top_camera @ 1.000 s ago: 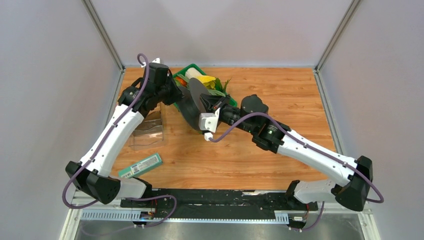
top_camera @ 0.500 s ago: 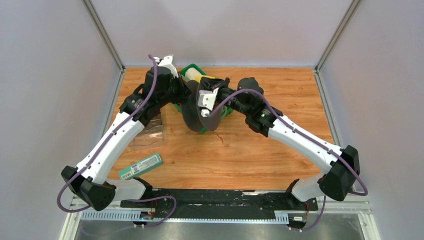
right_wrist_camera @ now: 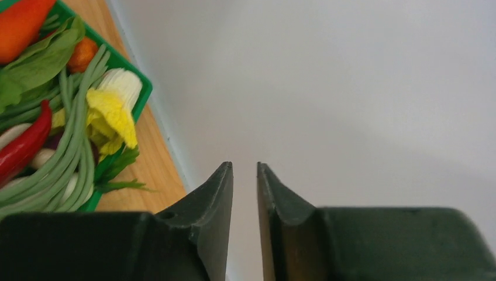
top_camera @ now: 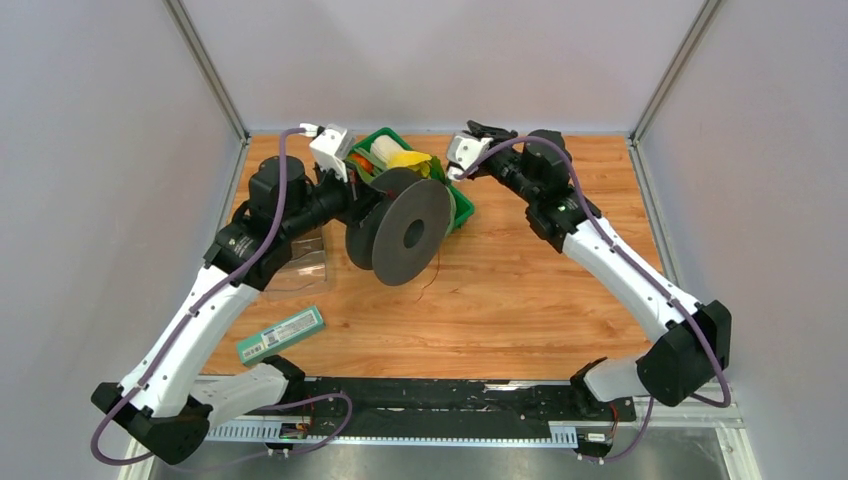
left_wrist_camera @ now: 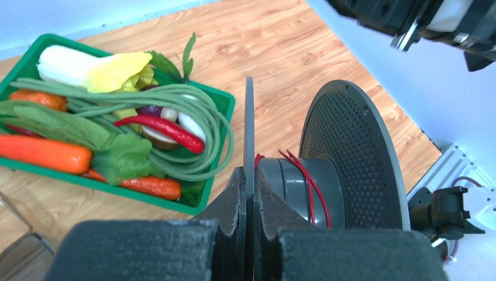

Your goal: Wrap the cables

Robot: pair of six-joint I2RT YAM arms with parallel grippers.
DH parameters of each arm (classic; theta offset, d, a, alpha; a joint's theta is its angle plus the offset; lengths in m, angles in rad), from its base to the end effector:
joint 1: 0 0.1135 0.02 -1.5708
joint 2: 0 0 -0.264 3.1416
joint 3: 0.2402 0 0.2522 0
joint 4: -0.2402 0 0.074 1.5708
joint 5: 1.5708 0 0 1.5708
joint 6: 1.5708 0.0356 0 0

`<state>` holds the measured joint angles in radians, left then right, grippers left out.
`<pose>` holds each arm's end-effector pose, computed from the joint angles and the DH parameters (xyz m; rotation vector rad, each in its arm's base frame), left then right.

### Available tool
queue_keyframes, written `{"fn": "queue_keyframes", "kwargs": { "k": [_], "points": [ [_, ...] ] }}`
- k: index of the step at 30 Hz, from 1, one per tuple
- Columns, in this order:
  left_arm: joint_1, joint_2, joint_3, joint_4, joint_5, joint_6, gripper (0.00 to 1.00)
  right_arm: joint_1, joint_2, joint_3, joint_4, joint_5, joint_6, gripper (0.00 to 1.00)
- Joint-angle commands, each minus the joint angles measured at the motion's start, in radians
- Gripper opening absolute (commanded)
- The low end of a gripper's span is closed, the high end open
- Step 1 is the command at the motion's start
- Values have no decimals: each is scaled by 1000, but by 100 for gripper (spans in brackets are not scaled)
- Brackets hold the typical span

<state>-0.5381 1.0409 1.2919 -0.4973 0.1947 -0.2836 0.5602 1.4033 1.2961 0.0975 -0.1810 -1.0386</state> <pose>0.1807 -0.1159 0.4337 0.3793 1.8401 -0.7511 0.2804 0.1834 0.4062 -1.2307 0.9989 -0.2312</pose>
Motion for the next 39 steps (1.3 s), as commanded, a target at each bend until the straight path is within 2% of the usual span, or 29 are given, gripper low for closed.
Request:
{"fn": "queue_keyframes", "kwargs": {
  "k": [1,3,5,9,13,15,17,25,33,36,39],
  "points": [
    [33,-1,102,112,126,5,0,-68,-75,-12,-201,-183,190,39],
    [52,10,135,105,144,-12,0,-109,-101,-21,-260,-280,312,57],
    [70,31,184,77,178,-12,0,-138,-119,-30,-312,-345,421,69],
    [98,44,234,75,245,-25,0,-174,-174,-107,-314,-426,638,87],
    [104,41,254,101,241,-74,0,-175,-231,-222,-223,-358,871,100],
    [104,53,277,98,218,-109,0,-178,-260,-262,-219,-328,902,100],
    [104,74,303,97,200,-158,0,-187,-282,-297,-214,-366,879,100],
    [102,154,406,138,144,-299,0,-189,-293,-389,-161,-344,853,100],
    [102,136,394,255,131,-385,0,-172,-288,-440,-56,-538,838,100],
    [102,139,428,214,45,-388,0,-135,-317,-458,-65,-505,789,99],
    [102,156,461,154,-46,-416,0,-85,-371,-494,-71,-396,701,96]
  ]
}}
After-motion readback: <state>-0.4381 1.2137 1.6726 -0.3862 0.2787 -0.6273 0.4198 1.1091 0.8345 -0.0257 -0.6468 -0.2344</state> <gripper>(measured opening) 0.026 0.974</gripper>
